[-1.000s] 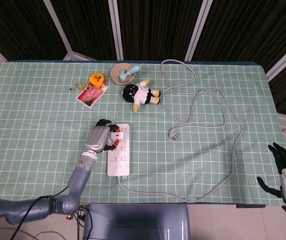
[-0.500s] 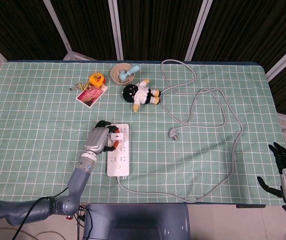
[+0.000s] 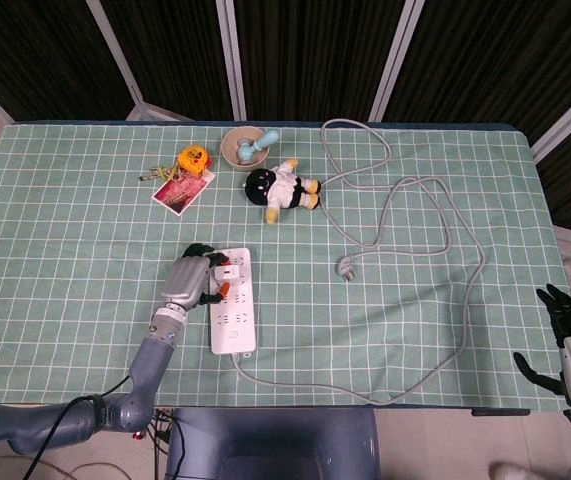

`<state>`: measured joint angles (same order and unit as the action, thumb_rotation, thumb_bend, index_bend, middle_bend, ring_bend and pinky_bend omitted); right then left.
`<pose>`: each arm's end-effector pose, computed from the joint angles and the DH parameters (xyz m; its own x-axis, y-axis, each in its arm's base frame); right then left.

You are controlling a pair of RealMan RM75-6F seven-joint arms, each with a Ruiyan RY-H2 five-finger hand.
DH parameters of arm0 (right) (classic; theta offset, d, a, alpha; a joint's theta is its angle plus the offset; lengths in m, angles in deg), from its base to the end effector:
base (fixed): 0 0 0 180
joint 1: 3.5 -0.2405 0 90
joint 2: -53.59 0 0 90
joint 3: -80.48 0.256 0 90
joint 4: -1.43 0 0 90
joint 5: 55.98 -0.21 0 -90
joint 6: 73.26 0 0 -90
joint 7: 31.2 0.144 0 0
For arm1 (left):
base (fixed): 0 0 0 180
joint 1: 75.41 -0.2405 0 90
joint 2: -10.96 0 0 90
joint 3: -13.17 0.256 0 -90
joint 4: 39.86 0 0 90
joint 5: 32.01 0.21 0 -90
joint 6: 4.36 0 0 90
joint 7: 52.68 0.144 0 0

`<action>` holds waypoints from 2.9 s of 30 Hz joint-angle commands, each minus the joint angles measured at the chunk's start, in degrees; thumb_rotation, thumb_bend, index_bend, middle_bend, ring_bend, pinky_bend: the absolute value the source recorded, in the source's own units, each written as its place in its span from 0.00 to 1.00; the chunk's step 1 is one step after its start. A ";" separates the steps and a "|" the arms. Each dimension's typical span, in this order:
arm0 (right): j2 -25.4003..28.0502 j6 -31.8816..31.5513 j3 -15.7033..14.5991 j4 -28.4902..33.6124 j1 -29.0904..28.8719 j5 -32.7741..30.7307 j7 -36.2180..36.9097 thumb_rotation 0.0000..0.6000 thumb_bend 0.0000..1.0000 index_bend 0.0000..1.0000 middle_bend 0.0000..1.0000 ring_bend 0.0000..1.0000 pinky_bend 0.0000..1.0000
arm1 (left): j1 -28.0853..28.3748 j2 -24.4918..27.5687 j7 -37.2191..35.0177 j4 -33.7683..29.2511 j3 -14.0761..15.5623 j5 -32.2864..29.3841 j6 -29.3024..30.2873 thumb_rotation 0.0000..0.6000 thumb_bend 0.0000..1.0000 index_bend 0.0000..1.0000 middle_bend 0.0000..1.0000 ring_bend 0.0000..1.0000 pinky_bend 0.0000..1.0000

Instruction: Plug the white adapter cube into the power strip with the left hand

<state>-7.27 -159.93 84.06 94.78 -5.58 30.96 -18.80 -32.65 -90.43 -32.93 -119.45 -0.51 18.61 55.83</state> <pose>-0.3150 -0.1685 0.1801 0.2282 0.0232 0.9733 -0.9736 0.0122 0.2279 -0.1374 0.3395 -0.0633 0.1971 0.3192 0.9269 0.9769 -0.1435 -0.1583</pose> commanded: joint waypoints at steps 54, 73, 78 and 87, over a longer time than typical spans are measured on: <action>0.24 0.37 0.08 0.40 0.04 -0.43 0.36 1.00 0.35 0.04 0.00 0.00 0.00 | 2.01 9.19 -33.59 -12.21 -15.48 -6.50 -23.40 1.00 0.33 0.96 1.00 1.00 1.00; 0.17 0.61 0.19 0.51 0.01 -0.87 -0.05 1.00 0.35 0.04 0.00 0.00 0.00 | 1.16 8.70 -43.65 -6.74 -14.02 0.07 -26.87 1.00 0.33 0.97 1.00 1.00 1.00; 0.16 0.61 0.19 0.52 0.02 -0.86 -0.15 1.00 0.35 0.04 0.00 0.00 0.00 | 0.77 8.62 -45.86 -5.59 -13.47 2.00 -27.36 1.00 0.33 0.97 1.00 1.00 1.00; 0.09 0.55 0.23 0.51 0.05 -0.92 -0.33 1.00 0.35 0.04 0.00 0.00 0.00 | 0.54 8.34 -48.42 -4.06 -12.63 4.07 -27.39 1.00 0.33 0.97 1.00 1.00 1.00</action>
<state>-7.18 -159.38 84.28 95.29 -5.52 30.04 -19.14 -32.08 -82.09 -81.25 -123.57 -13.23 22.59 28.43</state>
